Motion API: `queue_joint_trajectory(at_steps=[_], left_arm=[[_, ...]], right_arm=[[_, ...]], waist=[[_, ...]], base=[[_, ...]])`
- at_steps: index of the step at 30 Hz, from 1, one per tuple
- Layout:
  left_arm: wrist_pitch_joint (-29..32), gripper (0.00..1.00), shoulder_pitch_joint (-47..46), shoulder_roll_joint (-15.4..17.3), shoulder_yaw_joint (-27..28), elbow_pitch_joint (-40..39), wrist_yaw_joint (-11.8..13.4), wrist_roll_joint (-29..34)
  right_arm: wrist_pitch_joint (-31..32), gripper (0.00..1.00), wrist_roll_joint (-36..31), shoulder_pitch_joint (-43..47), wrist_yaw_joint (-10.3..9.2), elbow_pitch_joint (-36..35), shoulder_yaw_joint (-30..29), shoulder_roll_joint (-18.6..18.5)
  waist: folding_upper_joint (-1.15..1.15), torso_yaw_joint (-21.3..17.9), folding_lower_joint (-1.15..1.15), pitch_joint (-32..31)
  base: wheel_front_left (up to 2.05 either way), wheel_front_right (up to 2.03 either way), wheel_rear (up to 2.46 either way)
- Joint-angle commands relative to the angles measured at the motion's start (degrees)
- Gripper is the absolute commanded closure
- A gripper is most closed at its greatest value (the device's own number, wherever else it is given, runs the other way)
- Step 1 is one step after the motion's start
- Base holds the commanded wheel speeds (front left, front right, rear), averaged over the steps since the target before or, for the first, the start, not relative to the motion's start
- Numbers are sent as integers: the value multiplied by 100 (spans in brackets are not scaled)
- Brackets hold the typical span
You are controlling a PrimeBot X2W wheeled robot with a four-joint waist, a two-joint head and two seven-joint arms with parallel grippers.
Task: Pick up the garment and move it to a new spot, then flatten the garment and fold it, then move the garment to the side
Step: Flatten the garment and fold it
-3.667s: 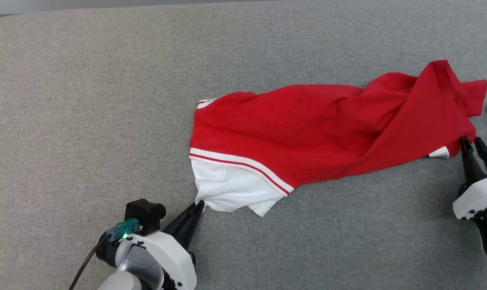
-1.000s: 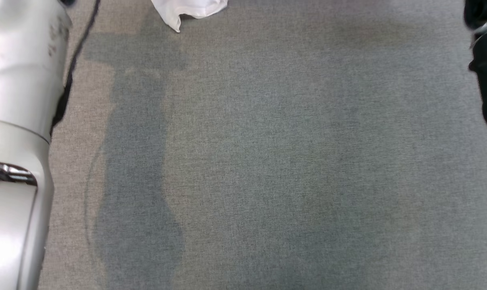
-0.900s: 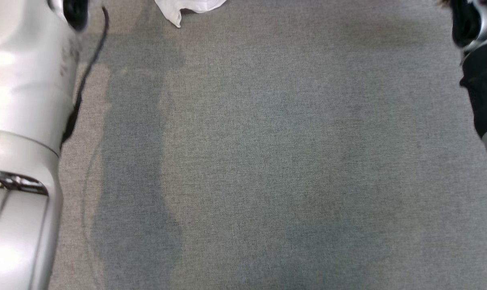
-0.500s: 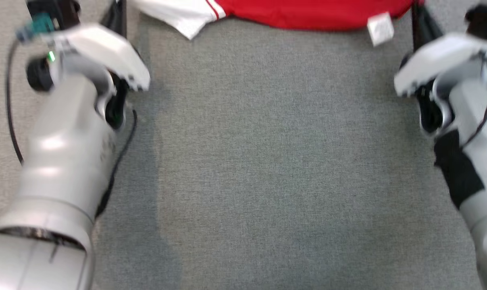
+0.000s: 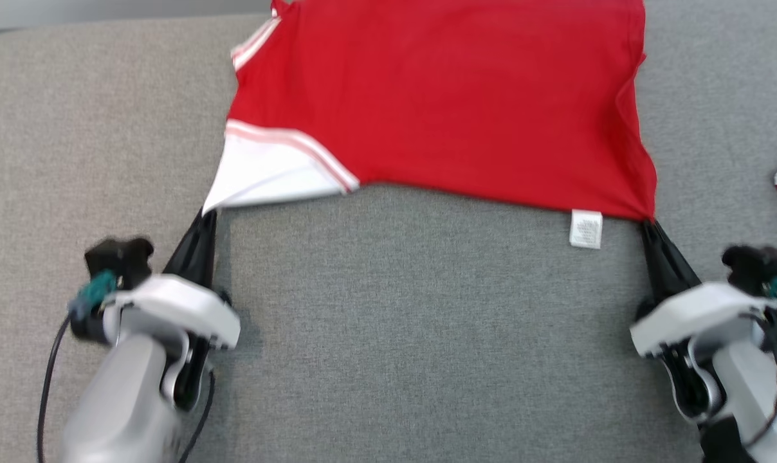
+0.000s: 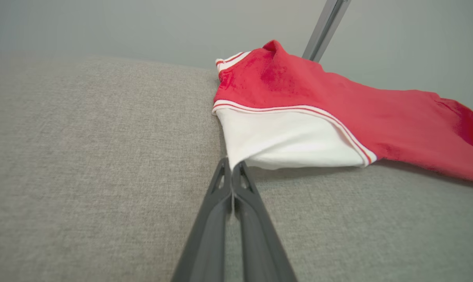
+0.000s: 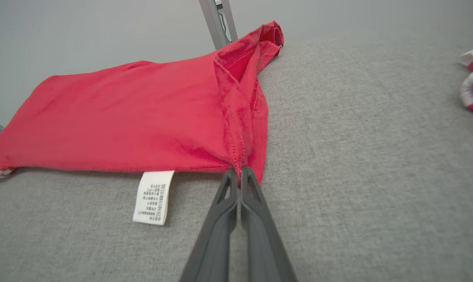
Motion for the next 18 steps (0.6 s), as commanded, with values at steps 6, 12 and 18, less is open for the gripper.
queue_joint_trajectory(at_steps=[6, 12, 18], left_arm=[[541, 100, 1768, 565, 100, -2602, 814, 174], [1703, 100, 3156, 1058, 124, -5323, 1711, 361], [2463, 100, 4115, 1343, 137, -7010, 2350, 595]], right_arm=[[-30, 100, -430, 1252, 1, -1031, -471, -117], [326, 100, -848, 2165, 1, -2082, -1105, 17], [1122, 100, -1319, 3356, 1, -3511, -1868, 490]], waist=[[0, -44, 0, -499], [0, -10, 0, -749], [0, 24, 0, -925]], base=[[0, 0, 0], [0, 0, 0], [0, 0, 0]])
